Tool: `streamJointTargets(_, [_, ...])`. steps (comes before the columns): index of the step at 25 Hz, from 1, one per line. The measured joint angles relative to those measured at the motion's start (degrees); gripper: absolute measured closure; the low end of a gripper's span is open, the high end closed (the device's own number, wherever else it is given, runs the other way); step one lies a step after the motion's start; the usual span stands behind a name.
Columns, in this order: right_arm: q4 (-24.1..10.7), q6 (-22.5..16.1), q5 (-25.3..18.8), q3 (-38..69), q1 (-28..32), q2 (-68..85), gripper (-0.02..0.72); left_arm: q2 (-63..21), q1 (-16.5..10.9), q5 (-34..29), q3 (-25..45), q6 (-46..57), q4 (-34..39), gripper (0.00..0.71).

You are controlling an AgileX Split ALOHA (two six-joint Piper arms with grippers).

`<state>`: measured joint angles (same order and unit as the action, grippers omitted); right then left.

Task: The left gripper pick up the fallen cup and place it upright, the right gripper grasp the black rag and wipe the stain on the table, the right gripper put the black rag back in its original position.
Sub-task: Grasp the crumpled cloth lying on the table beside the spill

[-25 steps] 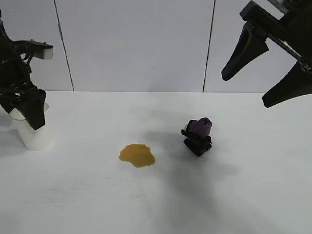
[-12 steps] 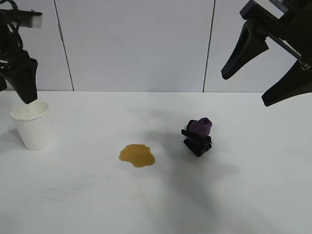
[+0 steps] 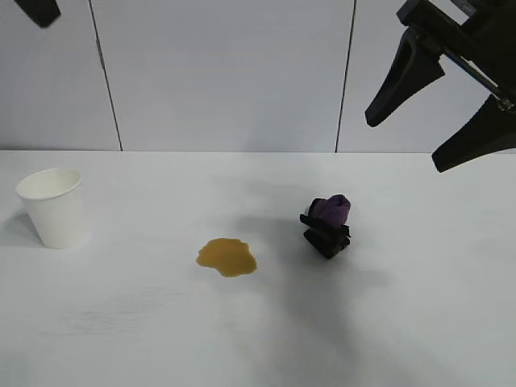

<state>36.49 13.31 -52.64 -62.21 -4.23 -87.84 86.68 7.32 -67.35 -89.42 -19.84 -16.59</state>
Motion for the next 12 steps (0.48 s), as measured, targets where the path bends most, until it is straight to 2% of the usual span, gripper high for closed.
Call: streamJointTargets(12, [0.0,0.0,-0.05,-0.04,0.0,0.0,0.144,-33.29,0.0,-5.27,-0.3,3.89,3.21,0.046])
